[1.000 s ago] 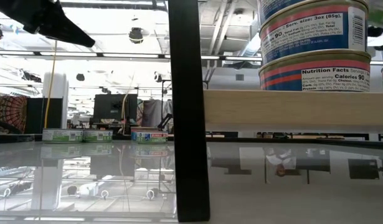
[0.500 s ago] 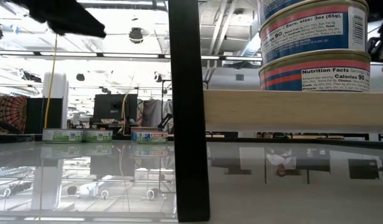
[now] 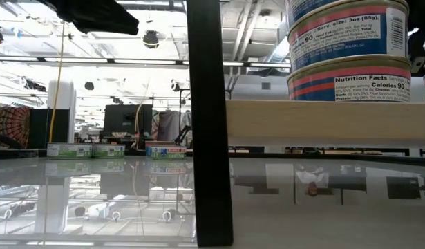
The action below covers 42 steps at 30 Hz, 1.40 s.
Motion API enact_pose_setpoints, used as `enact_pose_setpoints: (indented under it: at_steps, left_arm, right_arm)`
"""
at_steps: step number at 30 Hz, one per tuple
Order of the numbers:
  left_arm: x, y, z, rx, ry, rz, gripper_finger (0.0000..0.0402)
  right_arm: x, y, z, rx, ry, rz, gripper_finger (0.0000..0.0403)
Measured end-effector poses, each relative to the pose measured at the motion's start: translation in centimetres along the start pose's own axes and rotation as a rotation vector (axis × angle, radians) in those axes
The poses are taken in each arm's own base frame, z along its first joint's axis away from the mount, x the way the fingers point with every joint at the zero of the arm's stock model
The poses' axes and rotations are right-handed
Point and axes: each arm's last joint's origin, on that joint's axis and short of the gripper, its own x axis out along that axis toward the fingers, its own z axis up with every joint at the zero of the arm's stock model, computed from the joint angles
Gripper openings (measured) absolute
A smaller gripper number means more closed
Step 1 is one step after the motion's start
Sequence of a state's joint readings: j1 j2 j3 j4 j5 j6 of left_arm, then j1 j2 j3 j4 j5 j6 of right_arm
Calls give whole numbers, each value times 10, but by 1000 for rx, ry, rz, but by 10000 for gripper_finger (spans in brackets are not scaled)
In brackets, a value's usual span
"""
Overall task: Stack canned seafood by type on shelf
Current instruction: Stack the green tuna can on top of the green tuna can on the shelf
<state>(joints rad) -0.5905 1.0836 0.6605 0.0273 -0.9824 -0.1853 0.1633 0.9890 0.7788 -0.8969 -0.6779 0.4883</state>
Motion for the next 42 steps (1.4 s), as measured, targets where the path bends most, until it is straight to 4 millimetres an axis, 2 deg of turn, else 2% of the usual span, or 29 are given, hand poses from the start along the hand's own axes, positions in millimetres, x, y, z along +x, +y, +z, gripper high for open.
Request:
enact_pose_setpoints:
  at_steps: [6,12,21,35,39,42]
  left_arm:
    - [4,3,2,-21,-3,-13,155]
    - [6,5,2,6,2,2,155]
    - [12,10,3,26,9,25,155]
    - [13,10,3,38,13,13,155]
    - [13,10,2,37,14,13,155]
    - [13,10,2,26,14,13,155]
  right_arm:
    - [-2,-2,0,48,-4,-9,270]
    - [-8,-2,-2,109,16,-29,298]
    - [-11,-4,7,102,-70,-94,302]
    - [4,-2,15,141,-11,-76,302]
    - [3,-6,13,167,17,-92,302]
    - [-5,-7,10,197,44,-116,302]
